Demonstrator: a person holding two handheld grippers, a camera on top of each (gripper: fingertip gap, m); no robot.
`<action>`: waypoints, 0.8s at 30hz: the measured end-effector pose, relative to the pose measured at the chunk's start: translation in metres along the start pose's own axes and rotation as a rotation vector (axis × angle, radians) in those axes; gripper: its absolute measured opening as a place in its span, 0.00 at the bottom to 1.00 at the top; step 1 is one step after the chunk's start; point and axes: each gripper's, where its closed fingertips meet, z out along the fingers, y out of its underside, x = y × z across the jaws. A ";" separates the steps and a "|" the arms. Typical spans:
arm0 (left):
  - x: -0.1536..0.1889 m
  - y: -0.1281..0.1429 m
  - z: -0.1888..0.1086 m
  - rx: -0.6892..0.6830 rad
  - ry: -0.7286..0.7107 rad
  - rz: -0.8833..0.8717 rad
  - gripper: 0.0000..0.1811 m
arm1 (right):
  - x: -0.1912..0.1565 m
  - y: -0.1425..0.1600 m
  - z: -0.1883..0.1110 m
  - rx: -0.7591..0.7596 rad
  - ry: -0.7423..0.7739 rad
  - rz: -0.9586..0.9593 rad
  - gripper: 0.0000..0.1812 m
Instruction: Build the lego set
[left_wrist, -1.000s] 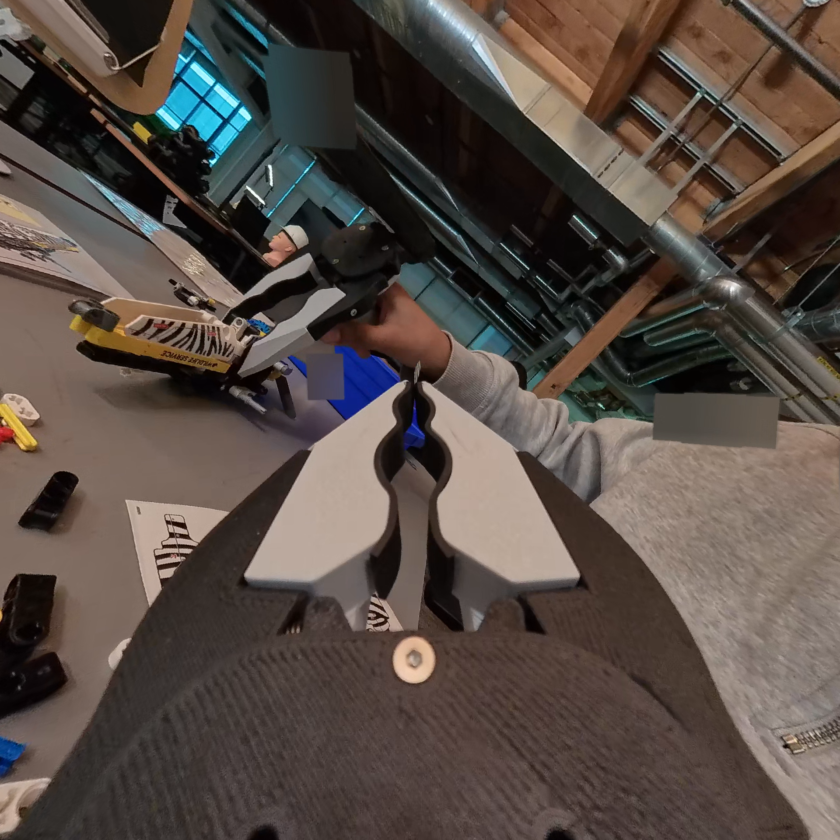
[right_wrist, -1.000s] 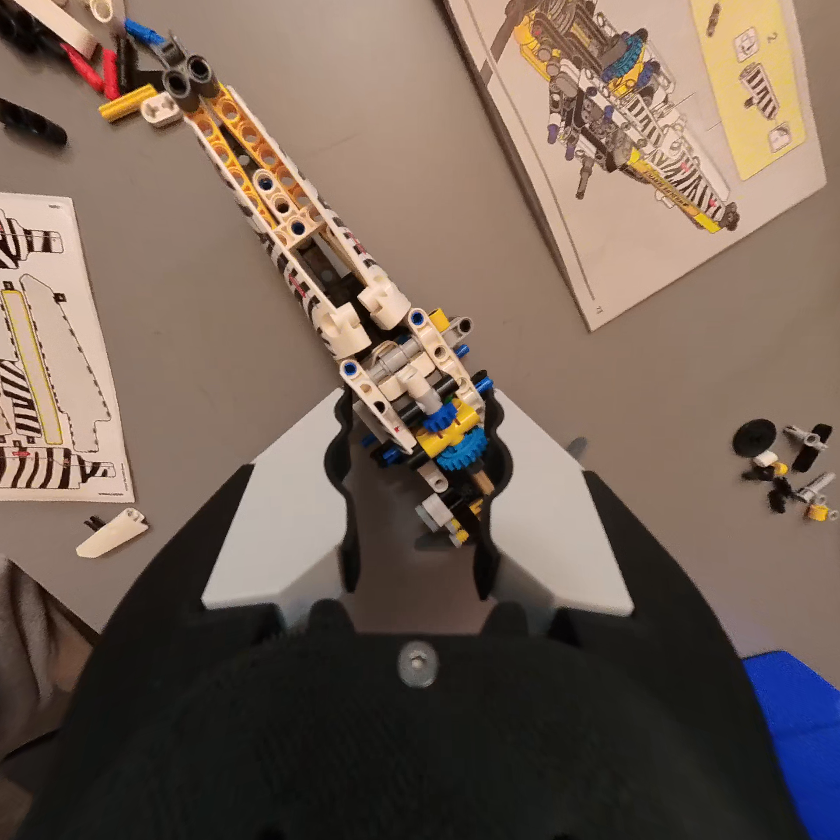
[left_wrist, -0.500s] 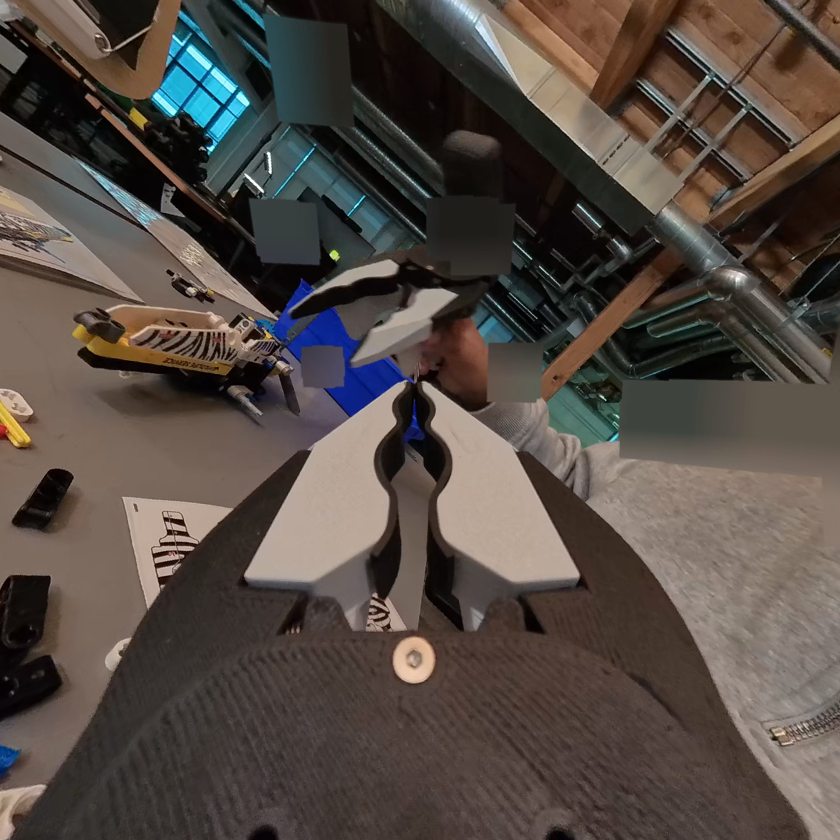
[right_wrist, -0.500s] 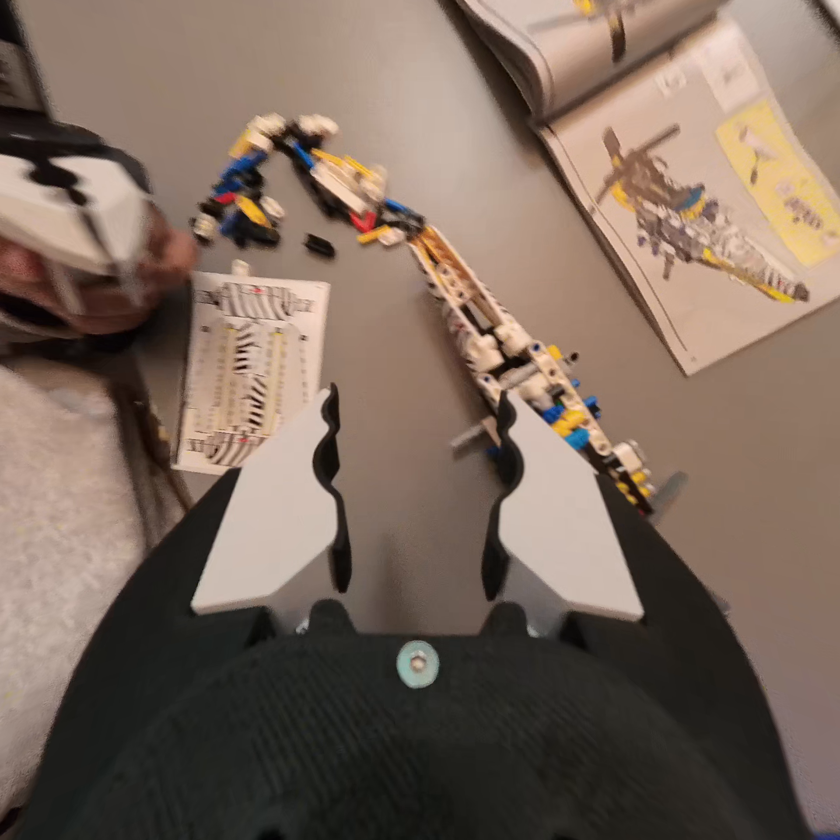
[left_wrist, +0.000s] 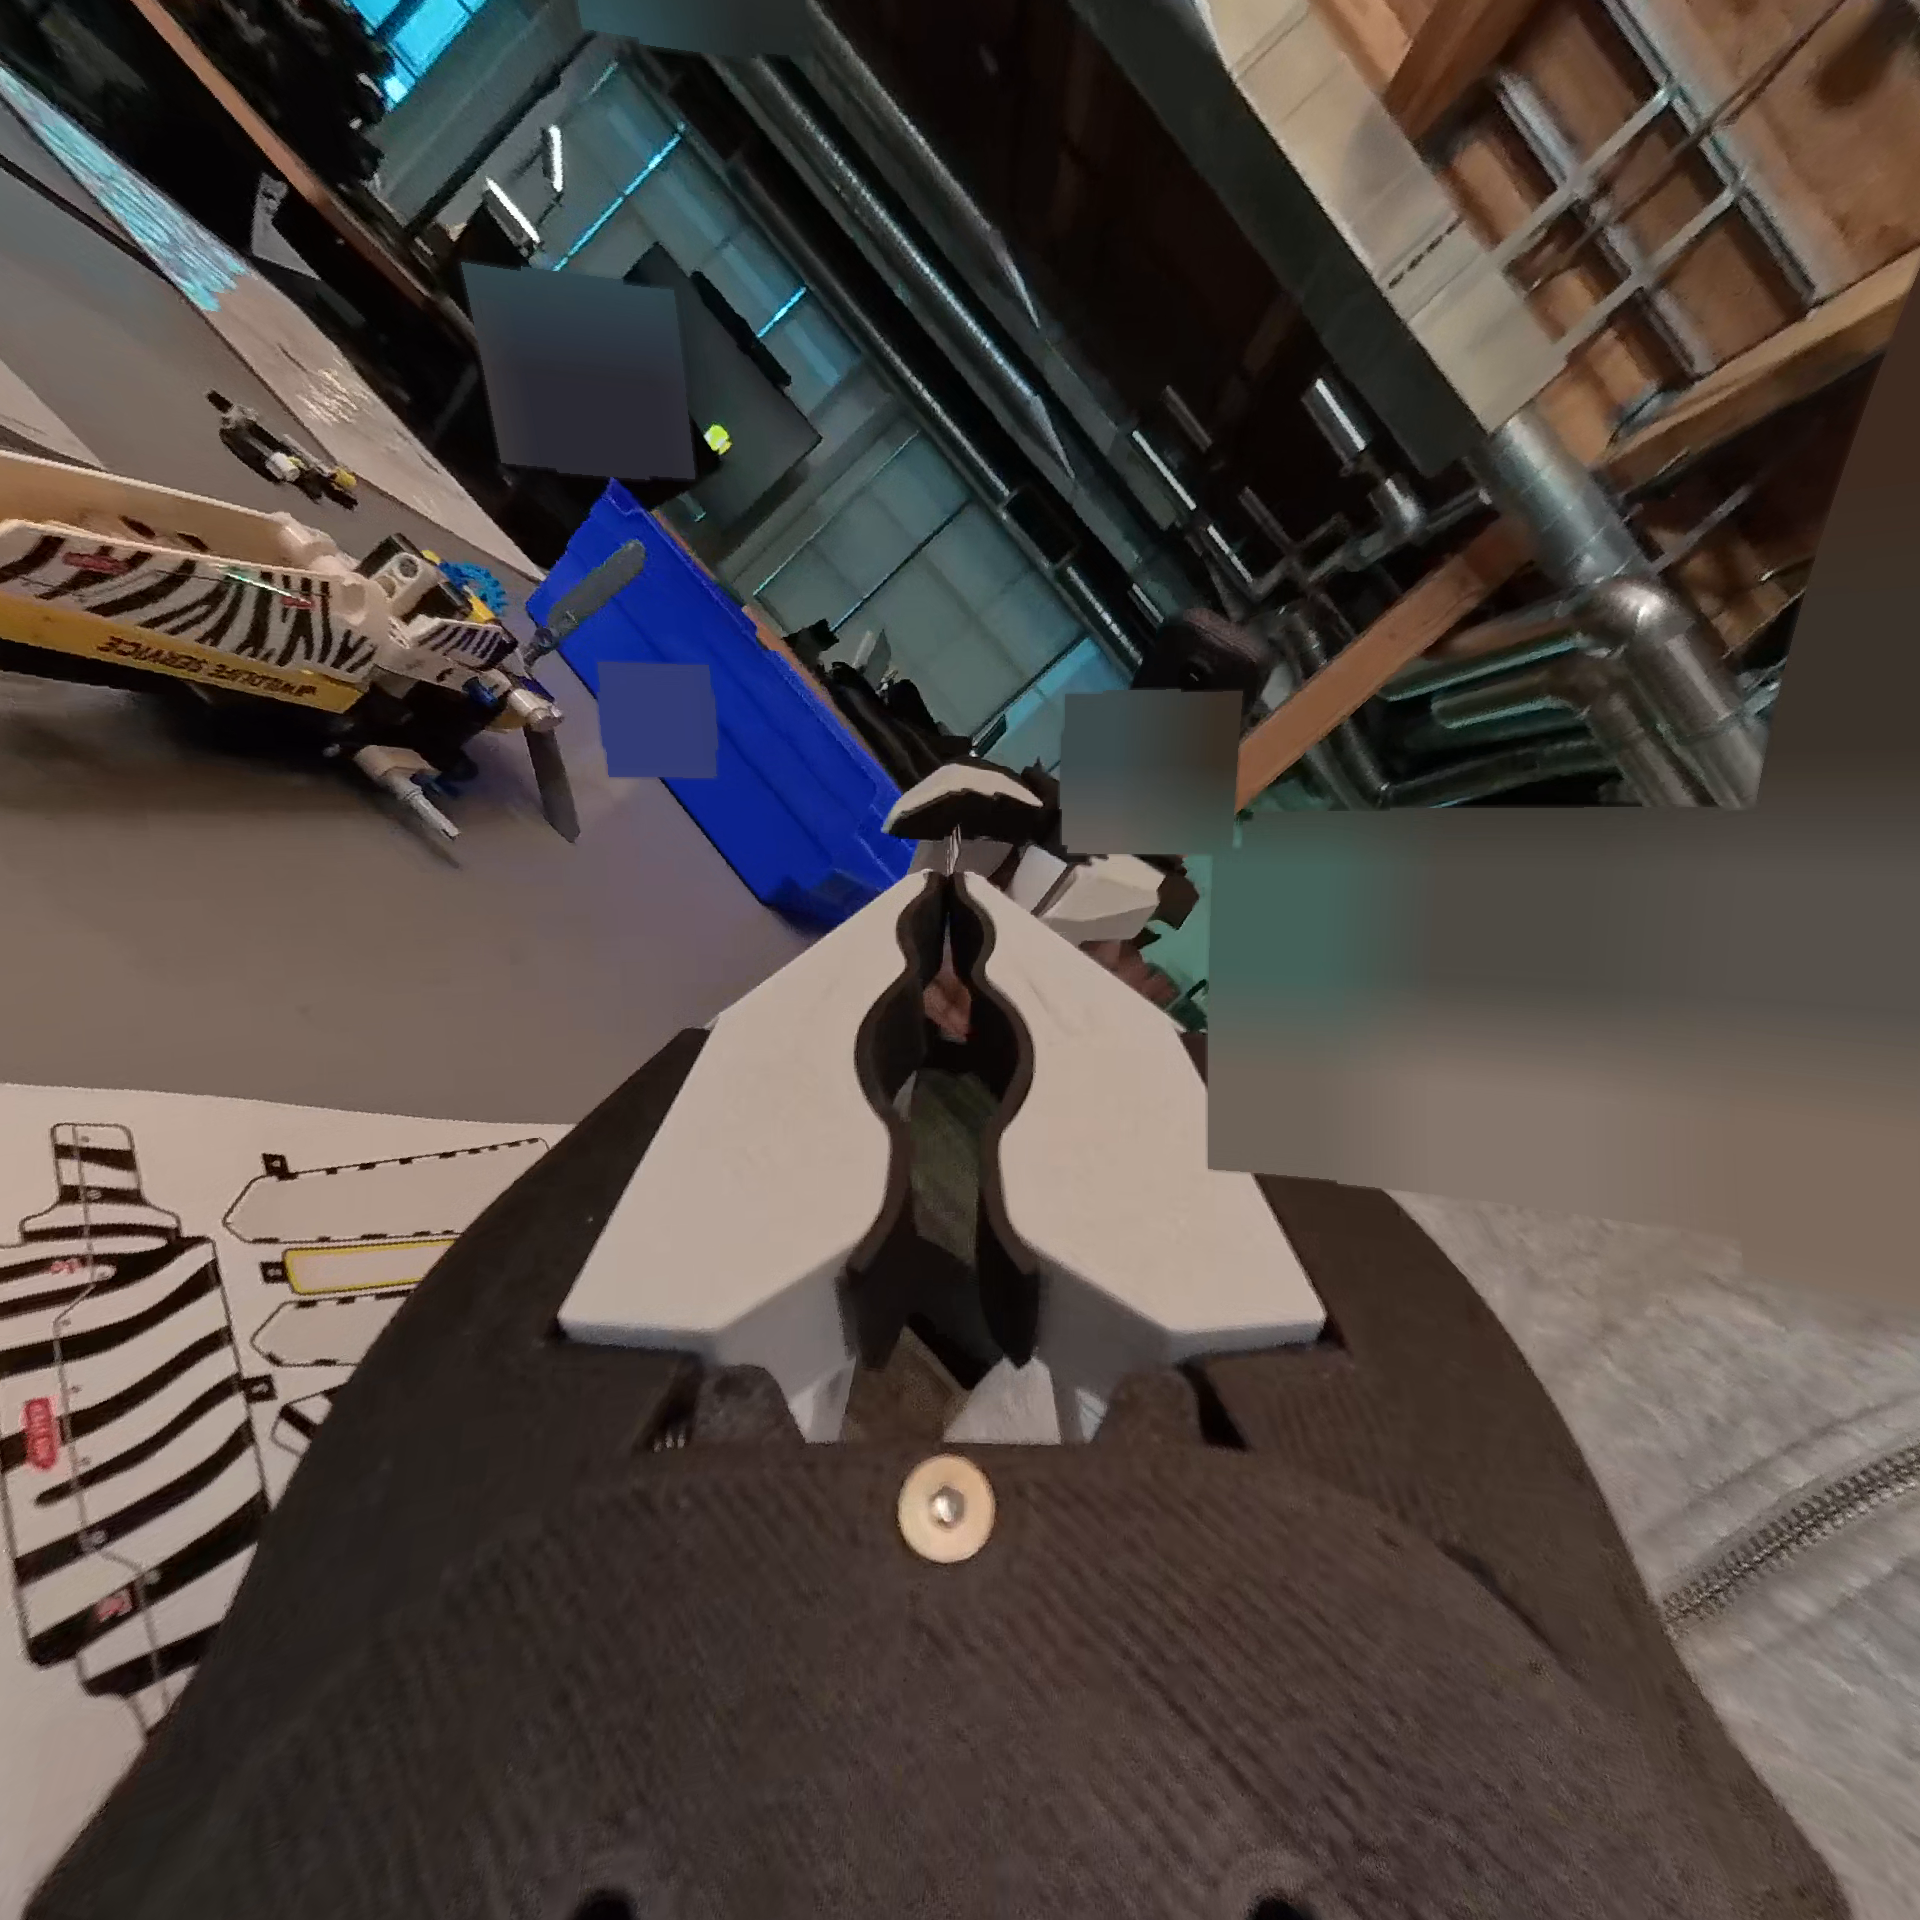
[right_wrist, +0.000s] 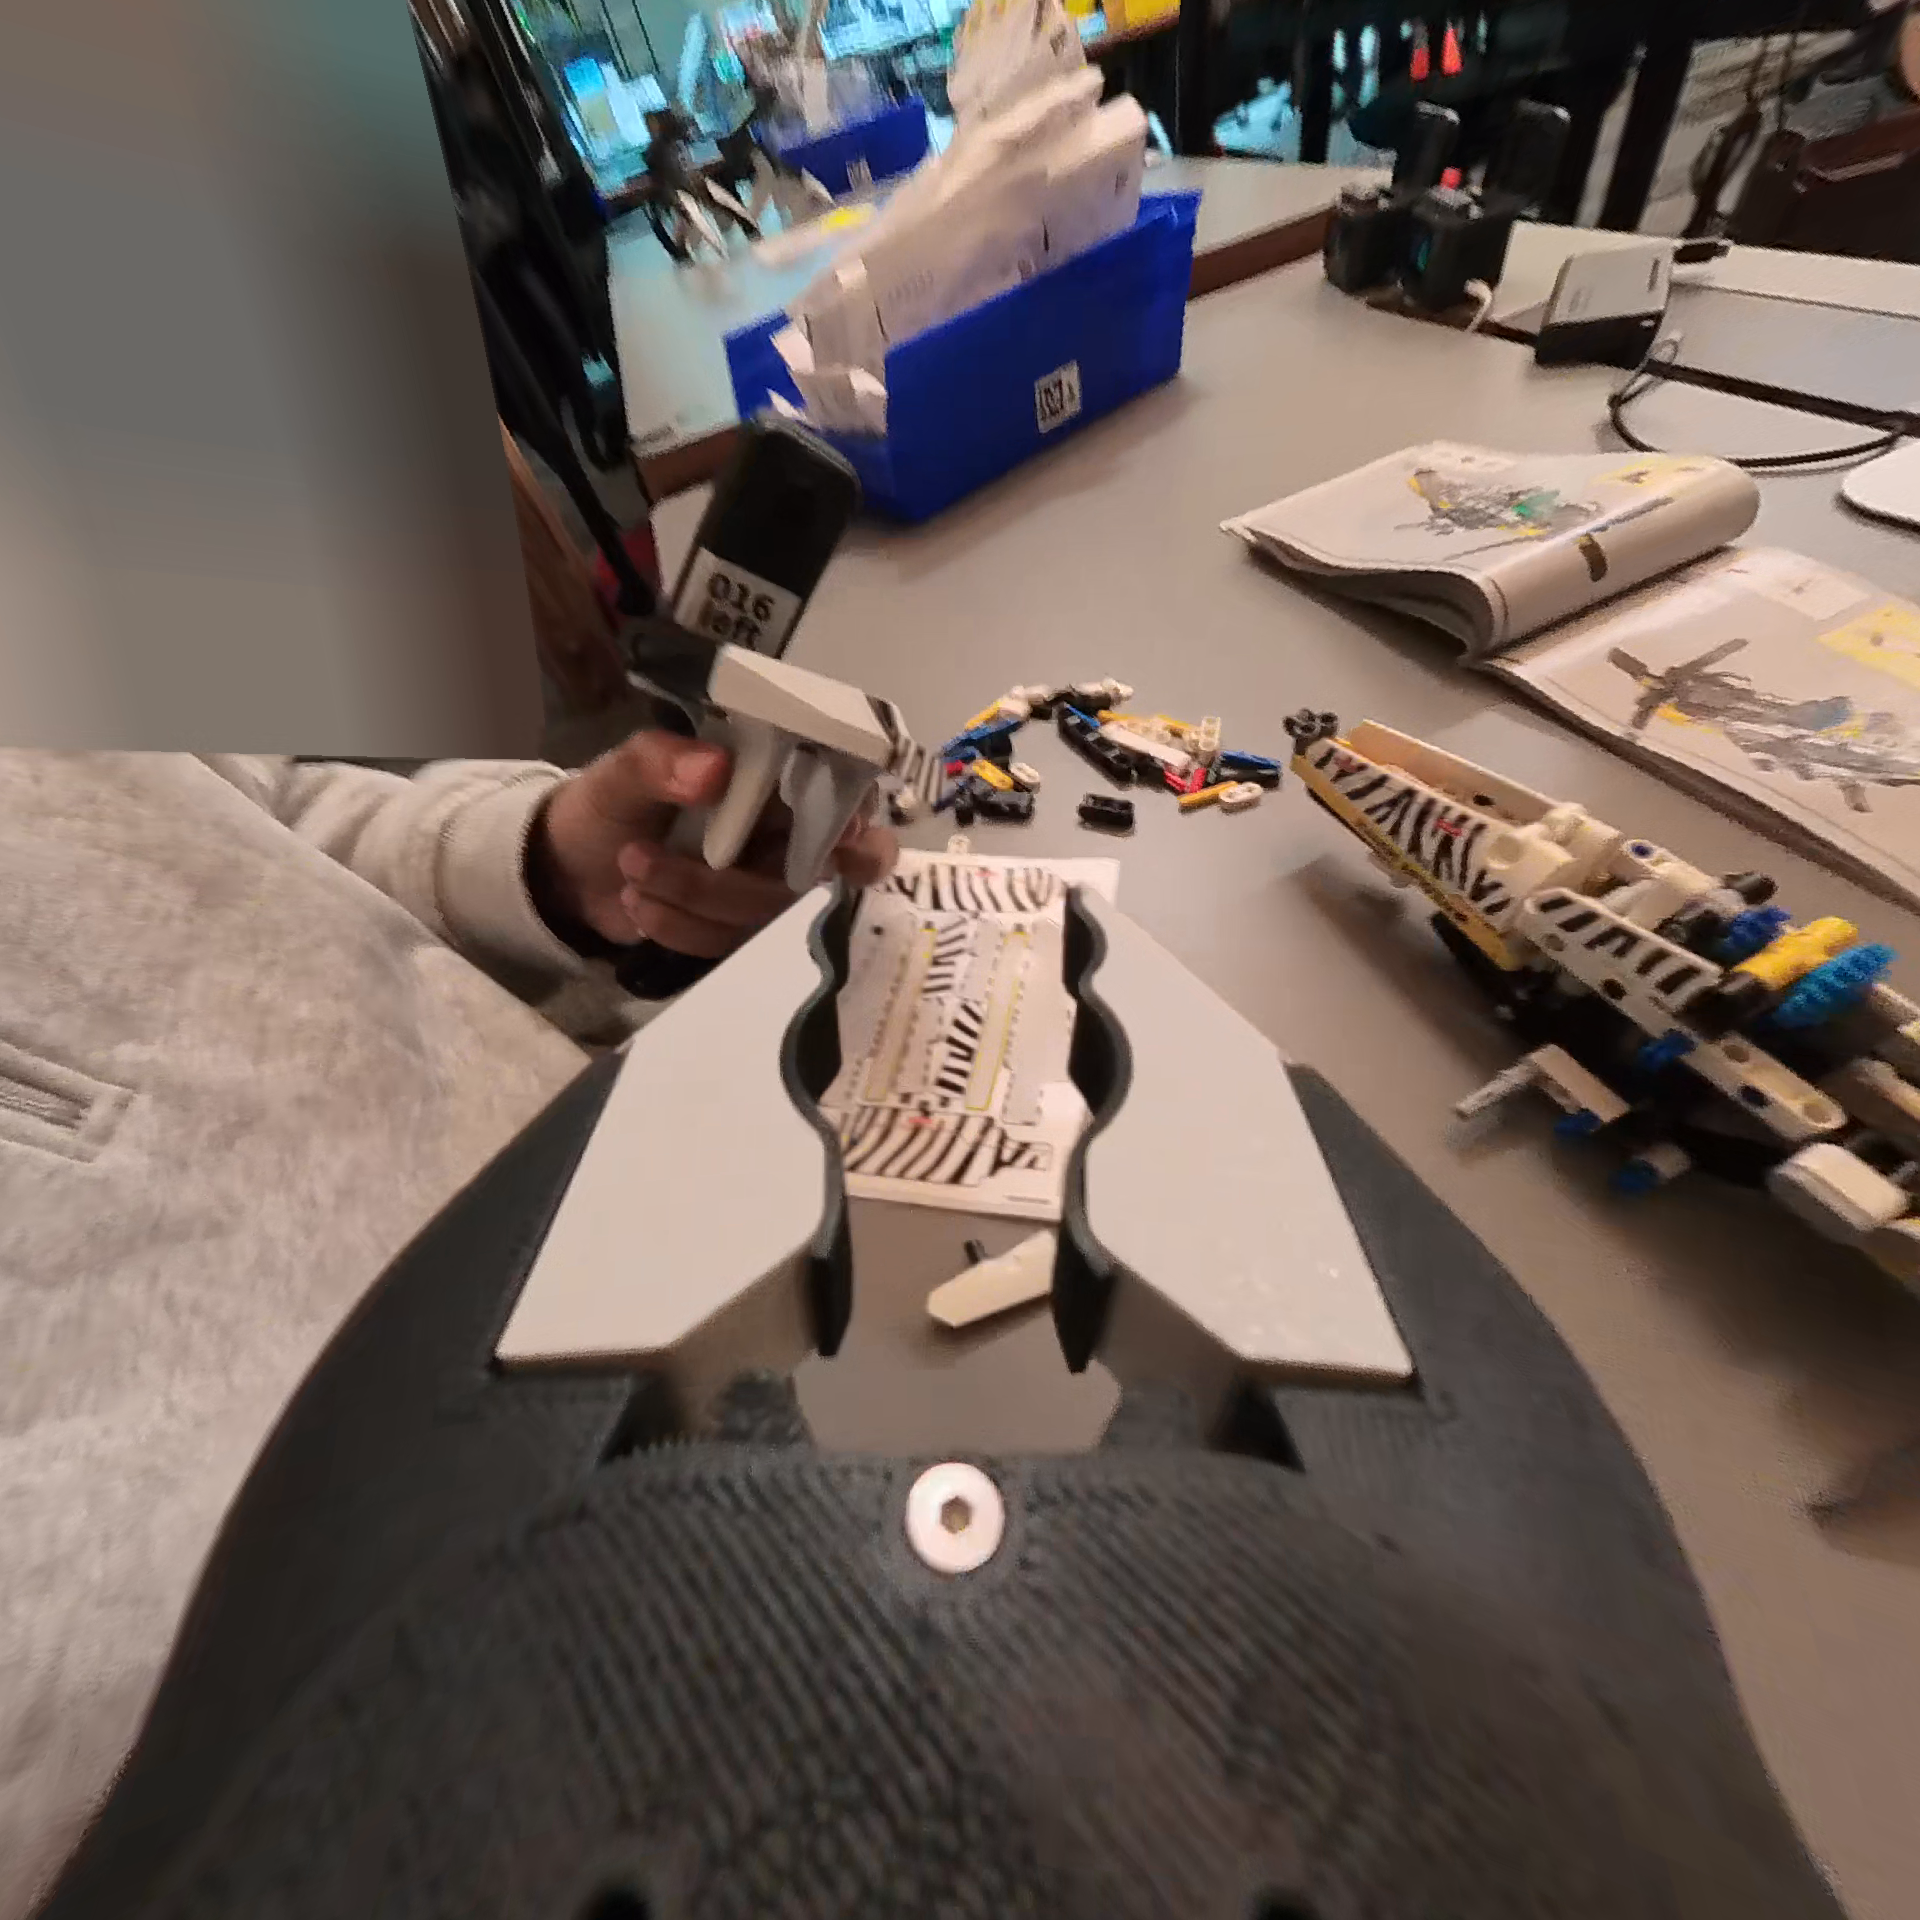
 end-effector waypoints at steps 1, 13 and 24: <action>0.001 0.003 0.002 -0.010 -0.008 0.017 0.00 | -0.003 -0.002 -0.002 0.027 -0.028 0.027 0.20; -0.009 0.010 0.001 -0.007 -0.131 0.093 0.00 | 0.001 0.064 -0.017 -0.179 0.051 0.152 0.18; -0.041 0.015 -0.006 -0.149 -0.387 0.167 0.00 | -0.003 0.120 -0.012 -0.363 0.175 0.230 0.18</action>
